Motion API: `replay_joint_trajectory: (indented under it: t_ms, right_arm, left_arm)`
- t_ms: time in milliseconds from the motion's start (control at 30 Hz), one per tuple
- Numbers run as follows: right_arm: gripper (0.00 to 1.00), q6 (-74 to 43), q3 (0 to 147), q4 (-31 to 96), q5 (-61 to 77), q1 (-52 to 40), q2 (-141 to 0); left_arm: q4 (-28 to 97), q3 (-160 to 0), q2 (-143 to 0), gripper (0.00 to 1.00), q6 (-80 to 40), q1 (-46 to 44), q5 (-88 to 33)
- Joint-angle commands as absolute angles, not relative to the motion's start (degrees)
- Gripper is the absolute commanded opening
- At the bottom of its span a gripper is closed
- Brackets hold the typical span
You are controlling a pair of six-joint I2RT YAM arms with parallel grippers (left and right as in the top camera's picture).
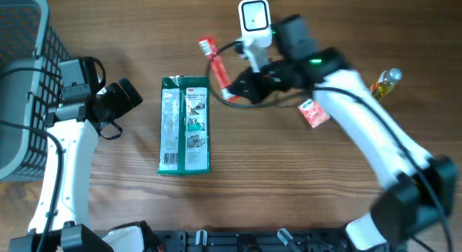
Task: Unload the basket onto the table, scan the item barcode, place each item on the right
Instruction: 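Lift the red tube with the right gripper and hold it at the scanner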
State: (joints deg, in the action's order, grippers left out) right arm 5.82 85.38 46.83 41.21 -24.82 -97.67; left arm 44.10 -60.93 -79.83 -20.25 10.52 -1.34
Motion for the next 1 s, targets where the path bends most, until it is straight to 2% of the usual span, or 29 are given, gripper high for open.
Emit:
replay_joint_trajectory:
  t_ms: [0, 100, 167, 200, 433, 500, 567, 600, 800, 967]
  right_arm:
    - [0.04, 31.11, 85.54, 58.22, 45.04, -22.00, -92.33]
    - [0.04, 51.37, 85.54, 72.71, 43.83, -21.02, -89.86]
    - [0.04, 59.72, 85.52, 79.92, 41.56, -21.04, -89.73]
    - [0.04, 60.29, 85.49, 80.44, 41.50, -21.04, -89.73]
    - [0.04, 59.48, 85.49, 77.95, 36.80, -21.04, -89.78]
    - [0.04, 53.52, 85.56, 74.00, 33.78, -21.04, -89.78]
    - [0.04, 39.88, 87.05, 65.41, 22.22, -21.04, -89.78]
    - [0.04, 36.82, 88.60, 62.74, 16.95, -21.04, -89.78]
    - [0.04, 35.35, 98.59, 55.79, 1.39, -21.10, -89.78]
    - [0.04, 39.68, 98.76, 46.83, -10.11, -21.82, -91.98]
  left_arm:
    - [43.99, -61.14, -80.05, 1.00, -20.18, 10.72, -0.97]
    - [43.99, -61.14, -80.05, 1.00, -20.18, 10.72, -0.97]
    - [43.99, -61.14, -80.05, 1.00, -20.18, 10.72, -0.97]
    - [43.99, -61.14, -80.05, 1.00, -20.18, 10.72, -0.97]
    - [43.99, -61.14, -80.05, 1.00, -20.18, 10.72, -0.97]
    - [43.99, -61.14, -80.05, 1.00, -20.18, 10.72, -0.97]
    - [43.99, -61.14, -80.05, 1.00, -20.18, 10.72, -0.97]
    - [43.99, -61.14, -80.05, 1.00, -20.18, 10.72, -0.97]
    - [43.99, -61.14, -80.05, 1.00, -20.18, 10.72, -0.97]
    - [43.99, -61.14, -80.05, 1.00, -20.18, 10.72, -0.97]
